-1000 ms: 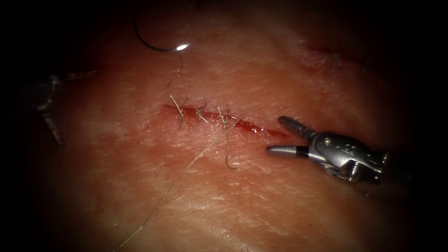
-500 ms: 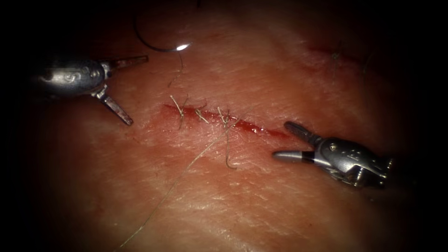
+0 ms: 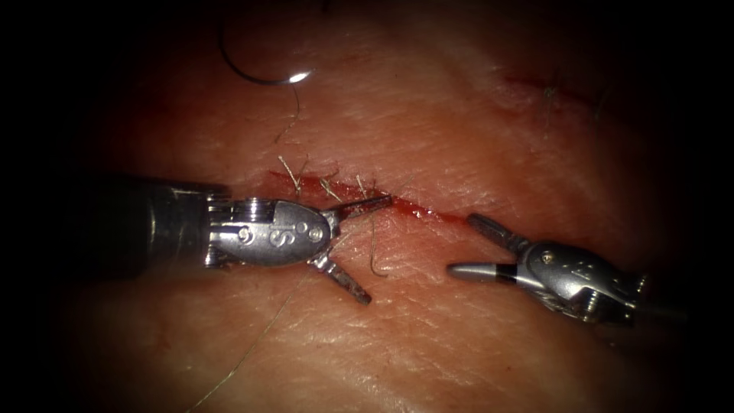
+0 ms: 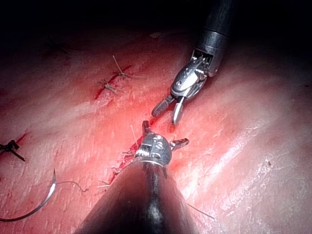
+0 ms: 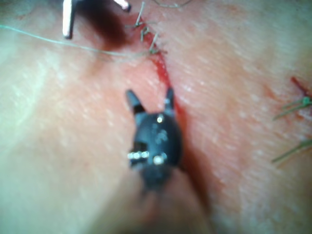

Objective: Wound Closure

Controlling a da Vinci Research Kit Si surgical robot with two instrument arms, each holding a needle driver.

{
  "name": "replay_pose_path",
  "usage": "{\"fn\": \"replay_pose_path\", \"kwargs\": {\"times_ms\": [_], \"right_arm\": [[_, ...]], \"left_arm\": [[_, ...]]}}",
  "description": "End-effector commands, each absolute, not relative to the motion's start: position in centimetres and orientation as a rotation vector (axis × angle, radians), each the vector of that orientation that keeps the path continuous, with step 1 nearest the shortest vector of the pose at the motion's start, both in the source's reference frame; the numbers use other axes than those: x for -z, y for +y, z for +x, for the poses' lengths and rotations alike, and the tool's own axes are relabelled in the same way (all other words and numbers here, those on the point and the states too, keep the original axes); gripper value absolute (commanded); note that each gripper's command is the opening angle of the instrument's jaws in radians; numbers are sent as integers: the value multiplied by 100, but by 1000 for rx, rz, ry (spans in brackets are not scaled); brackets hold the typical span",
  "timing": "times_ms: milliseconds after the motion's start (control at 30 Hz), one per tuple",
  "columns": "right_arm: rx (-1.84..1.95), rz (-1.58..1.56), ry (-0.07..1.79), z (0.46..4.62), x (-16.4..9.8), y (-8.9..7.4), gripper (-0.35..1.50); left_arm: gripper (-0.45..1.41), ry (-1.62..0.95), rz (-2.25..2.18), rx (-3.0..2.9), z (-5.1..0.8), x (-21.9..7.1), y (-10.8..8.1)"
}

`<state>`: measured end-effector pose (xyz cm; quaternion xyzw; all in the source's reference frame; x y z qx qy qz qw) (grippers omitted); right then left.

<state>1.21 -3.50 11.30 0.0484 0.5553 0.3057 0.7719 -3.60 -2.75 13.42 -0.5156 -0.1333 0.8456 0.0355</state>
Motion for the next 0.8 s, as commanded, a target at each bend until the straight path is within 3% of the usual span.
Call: {"fn": "replay_pose_path", "kwargs": {"times_ms": [33,267,433,500,567,600,800], "right_arm": [[-662,108,1205,127,-1136,-354,145],[-663,106,1204,130,-1136,-355,145],[-661,109,1206,132,-1133,-357,145],[-659,111,1208,133,-1132,-358,145],[-660,112,1208,134,-1130,-359,145],[-660,113,1208,134,-1129,-359,145],[-659,119,1211,135,-1125,-359,145]], "left_arm": [[93,-417,-1584,-2610,-368,-1350,-281],[78,-448,-1545,-2682,-371,-1361,-295],[46,-459,-1511,-2712,-369,-1365,-293],[26,-462,-1502,-2722,-370,-1368,-294],[-30,-464,-1496,-2729,-371,-1370,-296],[-45,-465,-1494,-2733,-371,-1371,-298],[-45,-474,-1505,-2735,-362,-1370,-294]]}}
